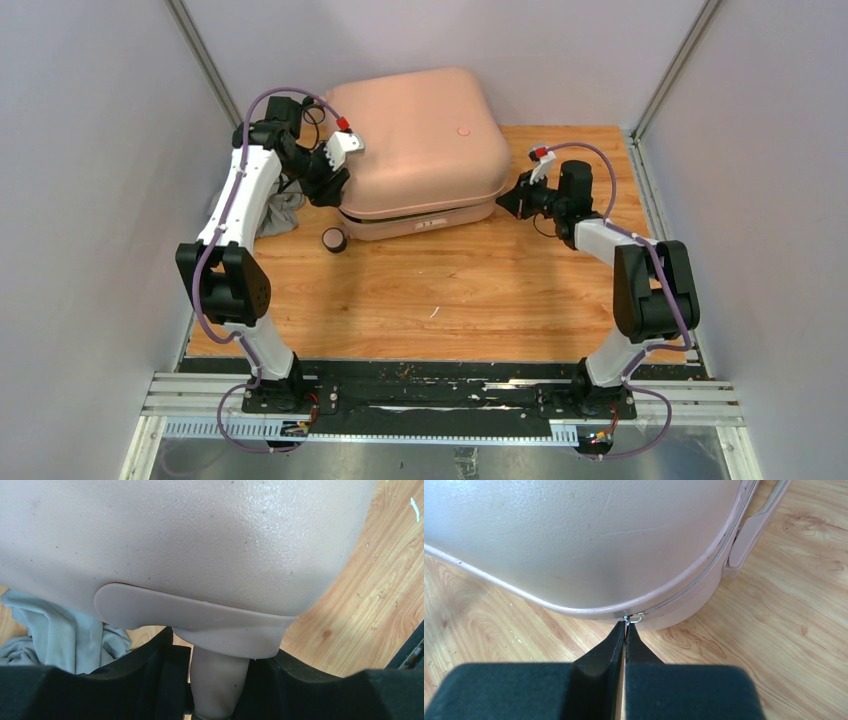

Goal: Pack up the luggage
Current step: Zip the luggage at the center of the board.

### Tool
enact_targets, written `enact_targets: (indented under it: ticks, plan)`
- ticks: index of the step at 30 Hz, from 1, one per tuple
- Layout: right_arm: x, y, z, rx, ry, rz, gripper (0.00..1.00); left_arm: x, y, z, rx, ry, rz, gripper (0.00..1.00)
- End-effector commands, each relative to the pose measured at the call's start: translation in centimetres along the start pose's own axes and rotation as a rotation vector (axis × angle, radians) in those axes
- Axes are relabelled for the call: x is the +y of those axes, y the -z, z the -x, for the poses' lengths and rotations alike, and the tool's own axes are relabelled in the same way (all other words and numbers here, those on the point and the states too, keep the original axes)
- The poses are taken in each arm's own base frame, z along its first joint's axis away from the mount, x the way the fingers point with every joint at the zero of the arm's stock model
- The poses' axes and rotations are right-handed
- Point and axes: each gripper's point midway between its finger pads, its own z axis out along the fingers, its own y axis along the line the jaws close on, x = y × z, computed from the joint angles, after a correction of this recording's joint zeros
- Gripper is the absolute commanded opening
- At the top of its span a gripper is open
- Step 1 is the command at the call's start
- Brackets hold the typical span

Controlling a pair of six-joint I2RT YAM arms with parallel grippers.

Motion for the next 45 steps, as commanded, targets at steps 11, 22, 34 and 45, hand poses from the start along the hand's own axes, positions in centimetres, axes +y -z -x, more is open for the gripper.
enact_targets:
  ticks: [11,22,34,45]
  plan:
    - [16.8,-1.7,-1.8,0.087,0.040,0.419,0.00,-3.9,0.5,4.7,-0.170,0.020,-0.058,0.00]
    - [22.0,-5.3,-2.5,0.101,0.062,0.404,0.00,-6.3,1.5,7.1,-0.219,-0.004,-0.085,0.00]
    - [32.0,-7.8,-6.1,0.166,0.078,0.407,0.00,-10.7,1.6,7.9,-0.238,-0.007,-0.164,0.00]
    - [21.7,-2.7,-6.8,0.127,-0.119,-0.051,0.61,-12.8,4.5,8.6,-0.252,-0.042,-0.088,0.27]
